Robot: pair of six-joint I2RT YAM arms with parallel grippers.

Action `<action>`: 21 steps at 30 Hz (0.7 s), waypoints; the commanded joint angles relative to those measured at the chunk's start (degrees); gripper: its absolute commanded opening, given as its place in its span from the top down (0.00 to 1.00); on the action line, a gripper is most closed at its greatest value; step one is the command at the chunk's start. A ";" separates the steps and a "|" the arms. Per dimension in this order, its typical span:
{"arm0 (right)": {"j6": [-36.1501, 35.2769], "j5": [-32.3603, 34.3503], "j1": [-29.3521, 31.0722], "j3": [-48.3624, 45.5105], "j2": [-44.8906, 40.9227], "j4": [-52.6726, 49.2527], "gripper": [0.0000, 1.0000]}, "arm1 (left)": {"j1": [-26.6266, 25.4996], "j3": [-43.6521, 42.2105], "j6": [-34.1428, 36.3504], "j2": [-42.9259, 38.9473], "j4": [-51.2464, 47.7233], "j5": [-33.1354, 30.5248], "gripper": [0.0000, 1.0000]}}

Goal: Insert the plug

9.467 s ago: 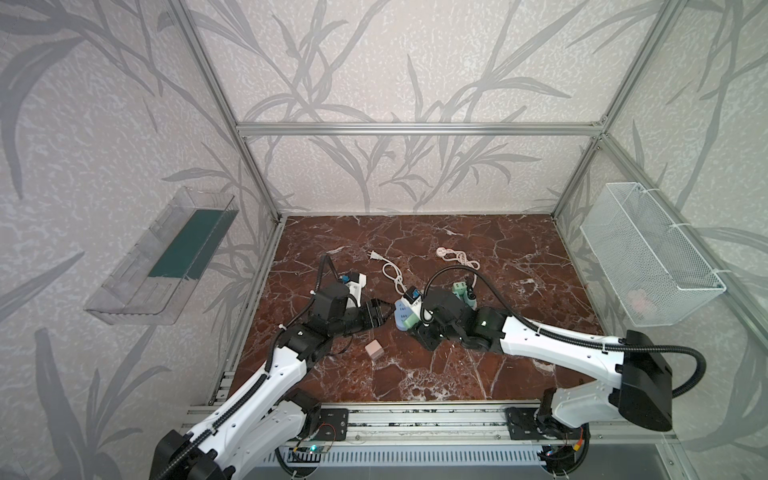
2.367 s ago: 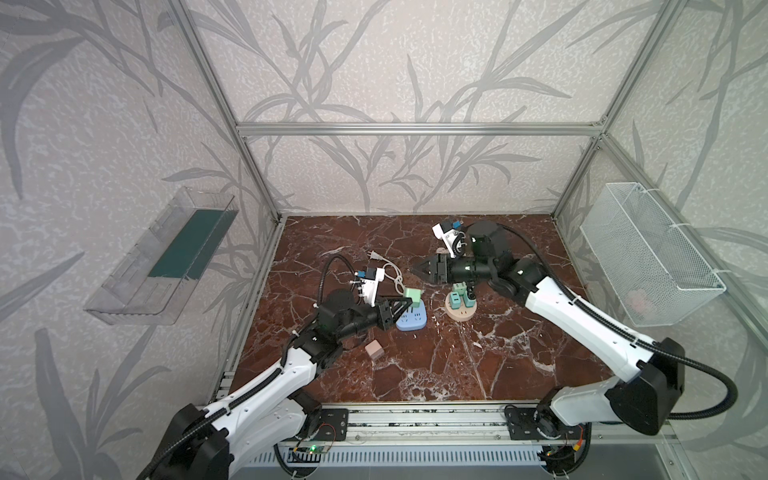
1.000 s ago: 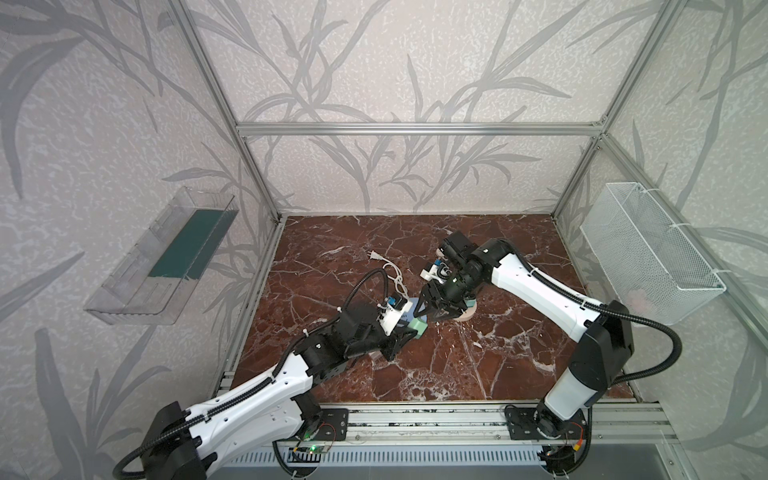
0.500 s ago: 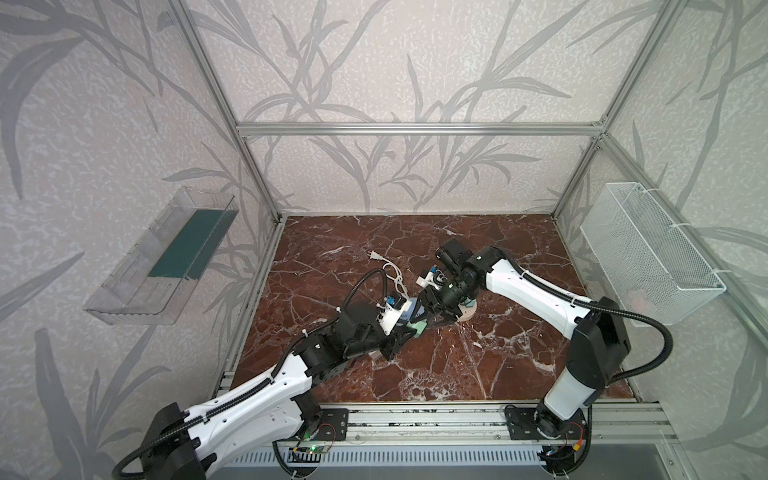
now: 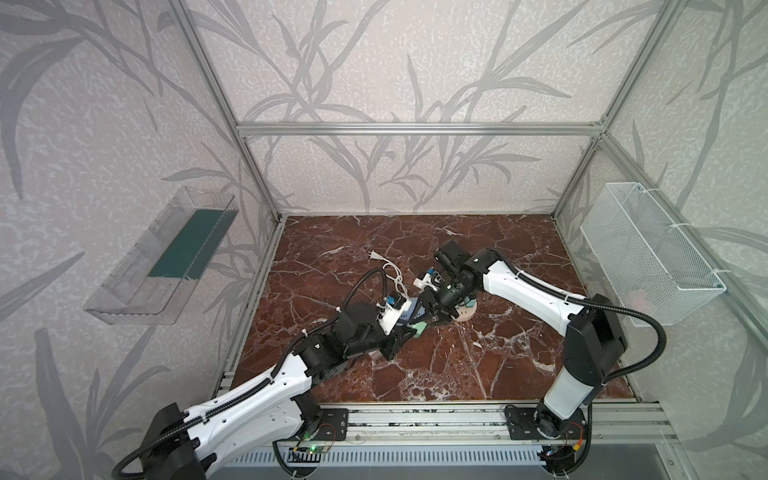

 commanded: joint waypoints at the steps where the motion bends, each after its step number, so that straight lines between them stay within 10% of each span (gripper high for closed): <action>1: 0.91 -2.01 0.17 -0.61 -0.58 0.98 1.00 | -0.29 1.90 -0.32 -1.12 1.12 -3.12 0.98; 6: -0.29 6.10 -0.65 2.01 -1.12 -0.04 1.00 | 0.18 5.73 -6.92 -1.76 -5.00 -21.36 0.10; 7: -0.10 8.97 -0.81 2.61 -1.11 0.12 1.00 | 0.60 7.21 -8.89 -2.05 -7.68 -26.03 0.05; 15: 1.41 28.99 -0.79 5.32 -3.25 4.35 1.00 | 6.94 18.68 -16.76 -3.11 -25.98 -37.47 0.01; 21: 0.94 47.60 2.31 11.59 -1.82 2.61 1.00 | 20.40 16.22 -21.44 -3.11 -23.36 -27.62 0.01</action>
